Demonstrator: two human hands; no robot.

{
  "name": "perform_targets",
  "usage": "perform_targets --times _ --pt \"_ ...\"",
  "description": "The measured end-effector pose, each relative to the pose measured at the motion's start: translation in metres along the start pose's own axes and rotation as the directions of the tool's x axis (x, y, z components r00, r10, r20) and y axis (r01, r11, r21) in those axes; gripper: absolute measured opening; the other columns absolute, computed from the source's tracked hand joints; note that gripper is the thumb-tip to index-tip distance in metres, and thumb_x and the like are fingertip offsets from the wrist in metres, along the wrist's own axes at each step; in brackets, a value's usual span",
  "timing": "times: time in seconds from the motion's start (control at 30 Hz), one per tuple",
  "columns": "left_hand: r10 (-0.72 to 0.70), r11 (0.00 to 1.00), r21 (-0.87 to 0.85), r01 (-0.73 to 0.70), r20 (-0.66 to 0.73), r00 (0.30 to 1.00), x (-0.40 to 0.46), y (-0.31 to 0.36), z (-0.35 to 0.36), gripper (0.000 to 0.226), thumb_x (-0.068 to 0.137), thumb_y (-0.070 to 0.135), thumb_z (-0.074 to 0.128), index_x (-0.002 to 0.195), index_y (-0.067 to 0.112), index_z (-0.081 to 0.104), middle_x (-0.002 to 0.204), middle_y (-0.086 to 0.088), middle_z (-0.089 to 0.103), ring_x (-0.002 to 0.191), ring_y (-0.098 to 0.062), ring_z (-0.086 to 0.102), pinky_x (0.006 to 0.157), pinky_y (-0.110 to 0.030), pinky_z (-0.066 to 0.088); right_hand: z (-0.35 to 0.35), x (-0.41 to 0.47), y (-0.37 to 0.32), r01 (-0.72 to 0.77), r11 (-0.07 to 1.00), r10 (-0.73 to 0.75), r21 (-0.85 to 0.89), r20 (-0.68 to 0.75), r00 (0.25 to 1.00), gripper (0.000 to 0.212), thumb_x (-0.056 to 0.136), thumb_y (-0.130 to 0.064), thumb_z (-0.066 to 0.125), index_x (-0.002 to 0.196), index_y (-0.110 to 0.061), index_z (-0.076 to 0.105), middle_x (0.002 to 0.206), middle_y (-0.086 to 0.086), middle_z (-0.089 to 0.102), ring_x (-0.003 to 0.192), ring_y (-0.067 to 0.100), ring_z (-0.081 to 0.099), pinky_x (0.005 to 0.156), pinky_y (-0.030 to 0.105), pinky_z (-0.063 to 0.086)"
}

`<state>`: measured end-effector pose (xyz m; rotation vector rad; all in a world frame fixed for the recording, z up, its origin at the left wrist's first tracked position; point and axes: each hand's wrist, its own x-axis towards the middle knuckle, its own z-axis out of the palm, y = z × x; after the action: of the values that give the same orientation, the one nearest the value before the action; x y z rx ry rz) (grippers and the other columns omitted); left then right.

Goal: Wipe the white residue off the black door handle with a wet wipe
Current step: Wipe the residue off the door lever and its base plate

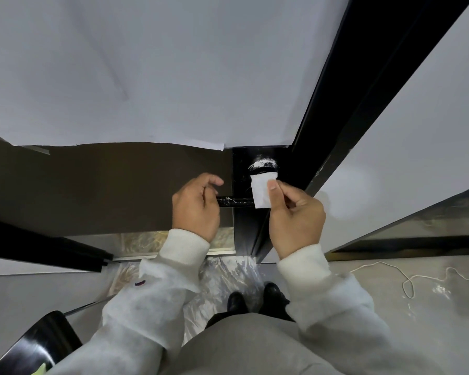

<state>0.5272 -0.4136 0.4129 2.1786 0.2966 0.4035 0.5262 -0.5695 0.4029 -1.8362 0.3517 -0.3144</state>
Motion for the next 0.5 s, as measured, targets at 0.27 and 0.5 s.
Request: perform_targets --times 0.27,0.5 --pt "0.066 0.987 0.141 -0.073 0.056 0.996 0.0 -0.002 -0.005 0.043 0.085 0.02 0.031 0.102 0.019 0.07 0.087 -0.003 0.063 0.082 -0.022 0.058 0.077 -0.034 0.049 -0.002 0.001 -0.01 0.217 0.968 -0.221 -0.124 -0.023 0.975 0.008 0.086 -0.024 0.075 0.089 -0.018 0.08 0.082 -0.003 0.071 0.072 0.007 0.066 0.071 0.028 0.055" --pt "0.301 0.915 0.195 -0.354 0.255 0.919 -0.008 0.048 -0.004 0.037 0.095 0.043 0.049 0.122 0.024 0.066 0.104 0.008 0.073 0.1 -0.016 0.066 0.09 -0.04 0.048 -0.019 -0.003 -0.014 0.469 0.869 -0.485 -0.16 -0.085 0.87 0.011 0.088 -0.012 0.074 0.097 -0.008 0.079 0.095 0.007 0.072 0.083 0.009 0.067 0.077 0.021 0.054"
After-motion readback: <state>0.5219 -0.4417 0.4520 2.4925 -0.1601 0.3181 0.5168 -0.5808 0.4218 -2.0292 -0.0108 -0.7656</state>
